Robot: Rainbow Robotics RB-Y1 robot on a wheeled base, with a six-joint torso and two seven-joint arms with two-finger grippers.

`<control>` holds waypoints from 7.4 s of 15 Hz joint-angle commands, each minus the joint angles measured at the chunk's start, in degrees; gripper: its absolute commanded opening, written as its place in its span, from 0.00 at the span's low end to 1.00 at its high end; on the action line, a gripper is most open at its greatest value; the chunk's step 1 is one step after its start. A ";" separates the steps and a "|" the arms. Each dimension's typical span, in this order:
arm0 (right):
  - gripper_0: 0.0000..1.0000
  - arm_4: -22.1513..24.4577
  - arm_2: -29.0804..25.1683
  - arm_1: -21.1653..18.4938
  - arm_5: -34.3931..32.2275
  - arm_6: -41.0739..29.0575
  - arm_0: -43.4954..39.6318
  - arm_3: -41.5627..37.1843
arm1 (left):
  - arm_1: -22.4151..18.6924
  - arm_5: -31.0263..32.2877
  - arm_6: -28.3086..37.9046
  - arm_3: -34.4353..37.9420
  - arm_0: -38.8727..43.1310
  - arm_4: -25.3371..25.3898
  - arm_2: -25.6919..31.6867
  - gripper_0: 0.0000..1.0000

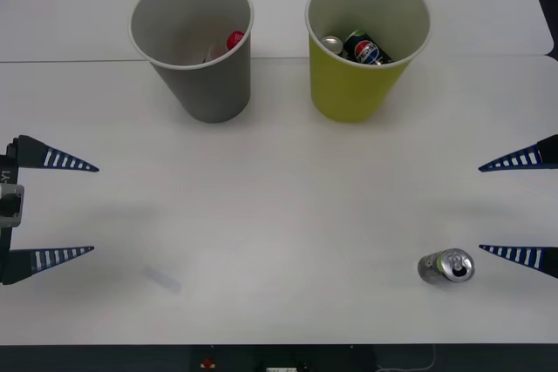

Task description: Put the can into the green bin and the plastic bottle into the gray bin

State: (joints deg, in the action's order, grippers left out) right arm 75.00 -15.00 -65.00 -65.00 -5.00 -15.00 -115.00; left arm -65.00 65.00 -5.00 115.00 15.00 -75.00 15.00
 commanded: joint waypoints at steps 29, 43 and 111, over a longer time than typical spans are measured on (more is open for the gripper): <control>1.00 -18.66 0.23 8.40 -17.27 33.74 -3.19 32.56 | 0.00 0.00 0.00 0.00 0.00 0.00 0.00 1.00; 1.00 -16.11 9.11 20.44 -20.52 41.65 10.60 56.20 | 0.00 0.00 0.00 0.00 0.00 0.00 0.00 1.00; 0.00 23.44 5.77 11.91 -8.48 -72.78 43.48 5.66 | 0.00 0.00 0.00 0.00 0.00 0.00 0.00 1.00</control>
State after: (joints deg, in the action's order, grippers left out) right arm 97.92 -10.95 -52.98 -73.49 -77.74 26.01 -111.33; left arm -65.00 65.00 -5.00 115.00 15.00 -75.00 15.00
